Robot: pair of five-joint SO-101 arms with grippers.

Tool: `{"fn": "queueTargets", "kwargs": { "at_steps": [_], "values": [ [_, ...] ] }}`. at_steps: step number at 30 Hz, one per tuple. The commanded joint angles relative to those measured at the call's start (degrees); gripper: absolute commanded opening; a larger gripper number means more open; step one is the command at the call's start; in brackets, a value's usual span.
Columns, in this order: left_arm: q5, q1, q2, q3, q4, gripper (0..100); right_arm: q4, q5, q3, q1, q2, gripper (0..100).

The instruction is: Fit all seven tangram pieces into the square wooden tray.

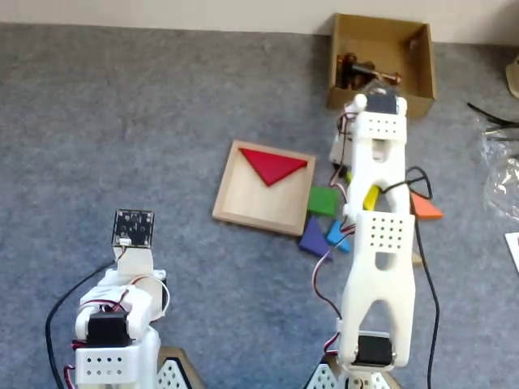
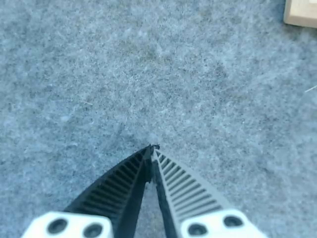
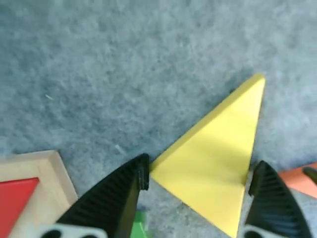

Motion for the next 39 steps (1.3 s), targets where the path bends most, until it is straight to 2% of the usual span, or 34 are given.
{"fn": "queueTargets", "kwargs": {
  "at_steps": [1, 10, 15, 39],
  "values": [
    [-0.26, -0.75, -0.31, 1.27, 0.26, 1, 1.19, -0.62, -3.21, 1.27, -1.27, 30.4],
    [-0.26, -0.75, -0.31, 1.27, 0.26, 1, 1.19, -0.35, -3.12, 1.27, -1.27, 30.0],
    [-0.26, -0.75, -0.31, 1.27, 0.26, 1, 1.10, -0.18, -3.21, 1.19, -1.27, 24.6],
    [-0.35, -0.75, -0.31, 1.27, 0.26, 1, 1.19, -0.09, -3.30, 1.27, -1.36, 24.2]
  ]
}}
